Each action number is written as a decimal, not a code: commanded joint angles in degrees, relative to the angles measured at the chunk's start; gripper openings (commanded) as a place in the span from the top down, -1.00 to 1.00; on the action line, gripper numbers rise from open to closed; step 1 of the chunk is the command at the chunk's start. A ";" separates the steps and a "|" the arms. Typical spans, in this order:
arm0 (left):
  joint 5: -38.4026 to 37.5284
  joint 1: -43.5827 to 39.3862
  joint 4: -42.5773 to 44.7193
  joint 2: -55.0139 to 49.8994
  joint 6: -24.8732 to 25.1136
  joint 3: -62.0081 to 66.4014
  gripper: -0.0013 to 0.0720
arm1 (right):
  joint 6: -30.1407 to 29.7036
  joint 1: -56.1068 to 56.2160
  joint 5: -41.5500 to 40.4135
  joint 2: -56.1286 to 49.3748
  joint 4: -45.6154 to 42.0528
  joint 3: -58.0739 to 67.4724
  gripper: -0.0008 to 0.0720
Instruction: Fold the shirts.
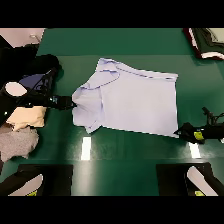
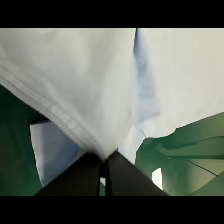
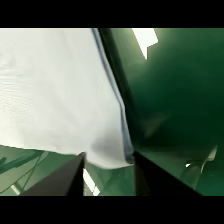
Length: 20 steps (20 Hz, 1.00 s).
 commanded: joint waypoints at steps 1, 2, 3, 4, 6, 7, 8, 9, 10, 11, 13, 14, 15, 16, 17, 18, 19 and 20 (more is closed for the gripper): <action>-0.46 0.04 0.13 0.04 0.00 0.09 0.89 | -2.32 -0.11 -1.40 -3.43 3.69 -0.48 0.14; -0.79 0.07 0.13 0.04 0.00 0.11 0.89 | -2.82 0.04 -1.36 -3.93 4.17 -0.42 0.40; -1.03 0.07 0.15 0.04 0.00 0.11 0.89 | -3.61 0.42 -1.29 -3.96 4.28 -0.35 0.85; -1.16 0.07 0.15 0.04 -0.04 0.35 0.89 | -3.69 0.90 -1.40 -3.39 4.28 0.02 0.93; -1.16 0.07 0.17 0.07 -0.07 3.21 0.89 | -3.63 2.27 -1.36 -0.70 6.56 3.28 0.93; -1.20 0.07 0.17 0.07 -0.07 6.25 0.89 | -3.63 3.23 -1.55 1.05 8.76 6.16 0.93; -1.22 0.07 0.17 0.07 -0.07 10.64 0.89 | -3.58 4.28 -1.92 2.91 11.37 10.29 0.93; -1.46 0.07 0.17 0.07 -0.09 16.13 0.89 | -3.41 5.35 -2.56 4.44 13.77 14.91 0.93; -1.90 0.07 0.17 0.07 -0.07 21.99 0.89 | -3.39 6.58 -3.61 5.88 15.80 20.59 0.93; -2.47 0.07 0.20 0.07 -0.09 28.39 0.89 | -3.32 7.69 -4.76 6.97 16.94 26.38 0.93; -3.63 0.07 0.52 0.07 -0.07 42.60 0.89 | -2.32 9.60 -6.25 8.17 16.92 39.95 0.93; -4.33 0.07 1.40 0.07 -0.07 50.07 0.89 | -2.21 9.75 -6.29 8.35 16.90 46.07 0.93; -5.25 0.07 2.86 0.07 -0.09 56.76 0.89 | -1.77 9.62 -6.01 8.41 16.87 52.06 0.93; -6.82 0.07 5.03 0.07 -0.15 63.67 0.89 | -1.66 9.05 -5.86 8.44 16.85 58.12 0.93; -8.59 0.07 7.10 0.07 -0.76 69.51 0.89 | -1.36 8.20 -5.68 8.44 16.76 63.60 0.93; -9.42 0.07 8.83 0.74 -1.66 73.77 0.89 | -0.74 7.23 -5.14 8.44 16.37 68.35 0.93; -8.46 0.07 10.08 2.78 -1.64 75.08 0.89 | -0.44 5.88 -4.02 8.44 16.39 73.00 0.93; -6.95 0.07 10.78 5.20 -1.64 74.86 0.89 | -0.28 4.46 -2.89 8.44 16.41 76.87 0.93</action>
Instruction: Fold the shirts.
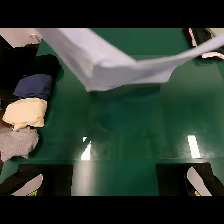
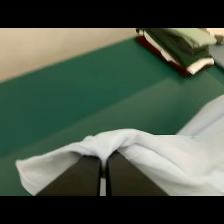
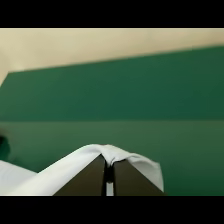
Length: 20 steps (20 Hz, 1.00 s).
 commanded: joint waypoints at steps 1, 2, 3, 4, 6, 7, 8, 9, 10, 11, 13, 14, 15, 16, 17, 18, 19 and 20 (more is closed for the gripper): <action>1.68 0.02 4.57 5.51 -0.81 8.52 0.89 | 1.40 -3.69 2.78 0.28 0.20 16.70 0.93; 3.19 0.00 4.55 7.52 -0.85 8.55 0.89 | 2.16 -5.40 3.65 0.28 0.20 19.98 0.93; 5.01 0.02 4.52 9.64 -0.87 8.55 0.89 | 2.58 -7.15 4.46 0.28 0.17 22.47 0.93; 6.49 0.02 4.52 11.50 -0.94 8.55 0.90 | 3.63 -9.25 5.64 0.28 0.15 24.83 0.93; 7.72 0.02 4.55 14.23 -0.96 8.55 0.90 | 5.97 -12.72 8.74 -0.17 -2.45 28.63 0.93; 6.71 0.00 4.46 14.23 -1.01 8.55 0.90 | 7.23 -13.92 10.51 -0.28 -4.33 29.79 0.93; 4.83 0.02 5.51 13.86 -2.21 8.04 0.90 | 7.98 -14.71 12.28 -0.57 -6.34 30.01 0.93; 2.78 0.02 6.36 13.66 -4.26 5.62 0.90 | 8.79 -15.06 13.99 -1.07 -8.31 29.07 0.94; 1.53 0.00 6.51 13.42 -5.51 1.51 0.90 | 8.94 -15.04 15.56 -1.22 -8.81 27.28 0.94; 1.03 0.00 6.43 12.98 -6.47 -4.39 0.90 | 8.96 -15.02 16.96 -2.16 -8.48 24.61 0.94; -0.59 0.00 5.97 10.80 -6.78 -15.37 0.90 | 9.03 -13.68 21.05 -5.49 -9.11 20.06 0.94; -1.27 0.00 5.75 9.07 -6.78 -20.24 0.89 | 9.16 -11.72 22.95 -7.72 -11.04 17.86 0.94; -1.70 0.00 5.51 6.64 -6.78 -23.87 0.89 | 10.08 -8.33 25.11 -10.40 -14.60 15.37 0.94; -2.23 0.00 4.98 3.76 -6.78 -26.71 0.89 | 11.32 -4.63 26.75 -13.31 -19.02 13.09 0.94; -2.16 0.00 4.42 0.28 -6.69 -28.92 0.89 | 11.67 -0.59 27.87 -16.74 -23.74 10.64 0.94; -1.64 0.00 3.91 -3.67 -6.21 -30.03 0.89 | 11.87 2.56 28.61 -20.04 -27.10 8.46 0.94; -0.52 0.00 3.89 -7.52 -6.10 -30.25 0.89 | 11.98 5.49 28.52 -23.71 -29.73 6.40 0.94; 1.51 0.00 3.87 -11.19 -5.40 -30.25 0.89 | 12.04 7.69 27.54 -27.32 -31.23 5.03 0.94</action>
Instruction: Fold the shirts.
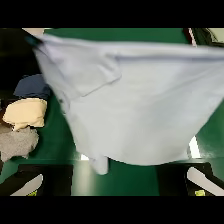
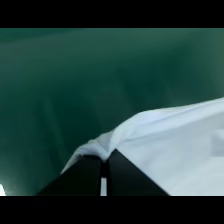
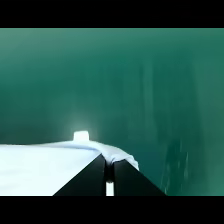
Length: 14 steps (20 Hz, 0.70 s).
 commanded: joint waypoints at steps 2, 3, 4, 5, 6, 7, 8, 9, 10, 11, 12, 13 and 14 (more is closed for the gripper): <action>8.33 0.04 -1.86 -15.39 3.21 -3.96 0.89 | 2.01 10.38 -2.60 -15.26 -10.67 -6.84 0.94; 11.65 0.07 -2.12 -18.34 4.11 -3.82 0.89 | 2.67 11.39 -6.47 -18.36 -10.47 -7.15 0.94; 15.26 0.07 -2.40 -20.74 4.52 -3.85 0.89 | 3.34 12.24 -10.03 -20.83 -10.47 -7.10 0.94; 18.86 0.04 -2.80 -22.58 4.52 -3.85 0.89 | 4.20 13.00 -14.05 -22.99 -10.45 -7.10 0.94; 22.47 0.04 -3.15 -23.98 4.68 -3.85 0.89 | 5.01 13.64 -17.64 -24.55 -10.45 -7.08 0.94; 26.62 0.07 -3.69 -25.09 6.05 -3.87 0.89 | 5.73 14.25 -21.40 -25.79 -10.43 -7.08 0.94; 30.27 0.04 -3.89 -25.97 7.67 -3.76 0.89 | 6.56 14.62 -24.61 -26.60 -10.45 -7.08 0.94; 33.92 0.04 -4.00 -26.56 8.79 -3.72 0.89 | 6.84 14.73 -27.91 -27.10 -10.29 -7.08 0.94; 36.89 0.04 -3.98 -27.04 8.98 -3.72 0.89 | 7.08 15.21 -30.64 -27.26 -10.47 -7.10 0.94; 39.08 0.07 -3.87 -27.41 9.05 -3.72 0.89 | 7.06 15.28 -33.53 -27.26 -10.54 -7.10 0.94; 40.26 0.07 -3.89 -27.98 9.57 -3.72 0.89 | 7.06 15.30 -35.36 -27.23 -10.45 -7.08 0.94; 40.02 0.07 -3.89 -28.55 10.97 -3.72 0.89 | 7.02 15.72 -35.76 -27.23 -10.54 -7.10 0.94; 37.99 0.07 -3.82 -29.11 13.00 -3.74 0.89 | 6.62 15.98 -35.28 -27.23 -10.69 -7.32 0.94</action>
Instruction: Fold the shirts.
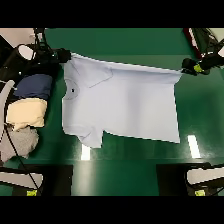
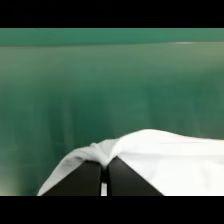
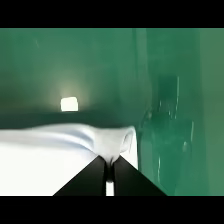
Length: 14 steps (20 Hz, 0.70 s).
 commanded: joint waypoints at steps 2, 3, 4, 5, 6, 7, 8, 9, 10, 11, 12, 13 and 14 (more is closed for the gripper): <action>-2.80 0.07 1.62 -2.32 8.52 -0.11 0.89 | -0.79 1.49 -2.14 -0.76 -0.55 -1.44 0.94; -6.25 0.07 3.69 -2.29 9.86 -0.02 0.89 | -1.79 1.77 -0.70 -0.48 -0.57 -3.04 0.94; -9.90 0.07 6.36 -2.25 10.23 -0.04 0.89 | -2.10 2.12 0.15 0.22 -0.50 -5.49 0.94; -13.94 0.07 9.68 -2.25 10.23 -0.04 0.89 | -2.10 2.51 0.35 1.09 -0.81 -8.04 0.94; -17.90 0.07 13.27 -2.32 10.23 -0.37 0.89 | -2.08 2.80 0.26 2.32 -1.42 -11.06 0.94; -20.39 0.07 15.23 -2.32 10.25 -1.18 0.89 | -2.05 3.19 0.00 3.65 -2.14 -13.81 0.94; -21.84 0.07 16.79 -2.32 10.25 -2.34 0.89 | -2.05 3.19 -0.57 5.01 -2.14 -16.41 0.94; -22.14 0.07 17.40 -2.32 10.25 -3.63 0.89 | -2.08 3.21 -1.25 6.25 -1.79 -18.78 0.94; -21.99 0.07 17.53 -2.32 10.23 -4.96 0.89 | -2.08 3.21 -2.10 7.43 -1.62 -21.07 0.94; -21.92 0.07 17.53 -2.32 10.16 -5.95 0.89 | -2.08 3.19 -2.71 8.31 -1.33 -22.95 0.93; -22.03 0.07 17.55 -2.32 9.90 -6.58 0.89 | -2.08 3.21 -2.91 8.94 -1.27 -24.57 0.93; -22.18 0.07 17.57 -2.32 9.20 -6.75 0.89 | -2.08 3.21 -2.89 9.27 -1.20 -25.81 0.92; -22.51 0.07 17.66 -2.29 8.15 -6.73 0.89 | -2.03 3.19 -2.56 9.33 -0.76 -26.97 0.92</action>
